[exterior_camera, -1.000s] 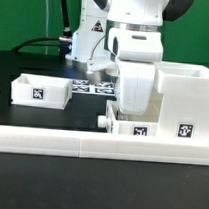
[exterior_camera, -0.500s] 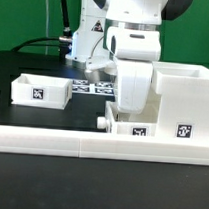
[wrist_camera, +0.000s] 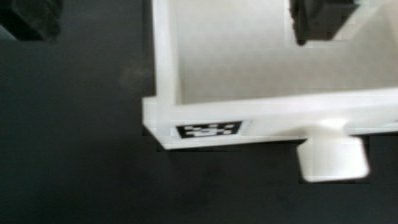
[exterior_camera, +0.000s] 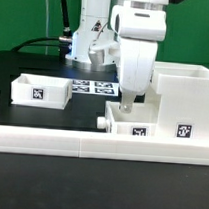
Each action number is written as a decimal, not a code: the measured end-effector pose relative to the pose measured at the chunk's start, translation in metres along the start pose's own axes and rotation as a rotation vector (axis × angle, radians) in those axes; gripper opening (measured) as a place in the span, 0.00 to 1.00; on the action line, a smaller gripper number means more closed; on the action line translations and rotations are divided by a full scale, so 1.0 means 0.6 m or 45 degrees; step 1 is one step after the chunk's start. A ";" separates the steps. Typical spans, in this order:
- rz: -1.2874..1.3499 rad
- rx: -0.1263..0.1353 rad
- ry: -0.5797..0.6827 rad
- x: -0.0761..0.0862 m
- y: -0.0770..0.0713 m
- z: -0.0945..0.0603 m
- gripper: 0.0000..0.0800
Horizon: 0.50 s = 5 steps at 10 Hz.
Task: Assemble drawer
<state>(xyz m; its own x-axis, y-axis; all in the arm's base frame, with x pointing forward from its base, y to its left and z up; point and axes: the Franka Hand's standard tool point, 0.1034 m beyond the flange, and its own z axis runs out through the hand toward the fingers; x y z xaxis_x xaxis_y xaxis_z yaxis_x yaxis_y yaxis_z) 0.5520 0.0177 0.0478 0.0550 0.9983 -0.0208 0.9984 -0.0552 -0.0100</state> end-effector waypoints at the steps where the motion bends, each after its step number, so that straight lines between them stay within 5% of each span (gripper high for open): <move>1: 0.005 0.015 -0.010 -0.006 0.003 -0.017 0.81; 5: -0.015 0.019 -0.019 -0.065 0.021 -0.028 0.81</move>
Offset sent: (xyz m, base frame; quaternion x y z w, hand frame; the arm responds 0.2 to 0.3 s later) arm 0.0118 -0.0498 0.0009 0.0163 -0.0023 -0.0424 0.9990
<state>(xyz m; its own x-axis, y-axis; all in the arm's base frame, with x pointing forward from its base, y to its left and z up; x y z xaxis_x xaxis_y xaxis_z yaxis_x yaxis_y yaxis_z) 0.5626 -0.0218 0.0653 0.0429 0.9984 -0.0355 0.9987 -0.0438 -0.0252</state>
